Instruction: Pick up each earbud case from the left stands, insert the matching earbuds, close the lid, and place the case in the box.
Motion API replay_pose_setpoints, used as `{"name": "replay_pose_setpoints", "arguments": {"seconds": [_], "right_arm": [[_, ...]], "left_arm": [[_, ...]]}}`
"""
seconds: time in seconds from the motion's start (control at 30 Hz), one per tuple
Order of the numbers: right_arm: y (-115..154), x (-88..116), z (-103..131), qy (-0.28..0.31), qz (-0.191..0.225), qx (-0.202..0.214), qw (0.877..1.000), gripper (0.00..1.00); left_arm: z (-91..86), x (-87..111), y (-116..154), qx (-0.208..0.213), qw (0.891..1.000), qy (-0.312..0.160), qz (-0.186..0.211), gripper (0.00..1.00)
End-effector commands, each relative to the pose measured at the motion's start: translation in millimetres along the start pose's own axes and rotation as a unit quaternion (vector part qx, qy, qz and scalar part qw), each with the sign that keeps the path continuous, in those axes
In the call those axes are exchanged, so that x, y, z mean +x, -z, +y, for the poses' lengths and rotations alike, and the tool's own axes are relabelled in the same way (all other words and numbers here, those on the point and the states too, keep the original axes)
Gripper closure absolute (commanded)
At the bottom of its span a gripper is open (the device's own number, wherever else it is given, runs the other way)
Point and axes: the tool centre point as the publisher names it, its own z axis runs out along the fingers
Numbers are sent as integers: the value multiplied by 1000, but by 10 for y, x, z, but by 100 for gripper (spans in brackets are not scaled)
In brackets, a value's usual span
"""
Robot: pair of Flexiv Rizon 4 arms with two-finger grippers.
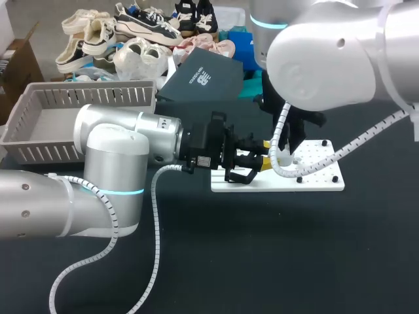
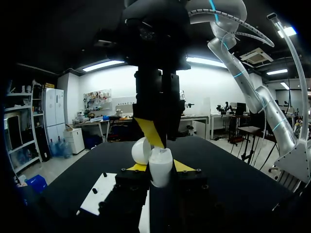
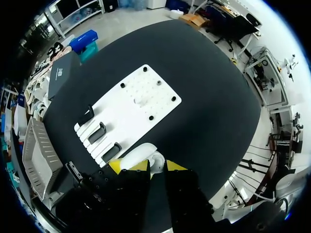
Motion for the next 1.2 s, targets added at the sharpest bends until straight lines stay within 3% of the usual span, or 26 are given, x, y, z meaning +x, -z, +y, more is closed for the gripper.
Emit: {"name": "replay_pose_setpoints", "arguments": {"seconds": [0.03,0.37,0.53,0.63,0.83,0.9,1.2], "right_arm": [[-2,-4,10,0,0,2,1000,72],[37,25,-7,0,0,-8,1000,68],[179,61,-72,2,-8,-37,999,67],[260,69,-143,13,-16,-74,997,61],[254,-86,-341,38,-26,-153,987,51],[223,-160,-408,39,-20,-180,983,27],[24,-444,-434,19,-12,-204,979,30]], "left_arm": [[5,6,-2,0,1000,0,-1,100],[5,6,-2,0,1000,0,-1,100],[5,6,-2,0,1000,0,-1,100],[5,6,-2,0,1000,0,-1,100],[5,6,-2,0,1000,0,-1,100],[5,6,-2,0,1000,0,-1,100],[-22,58,204,-28,1000,4,7,100]]}}
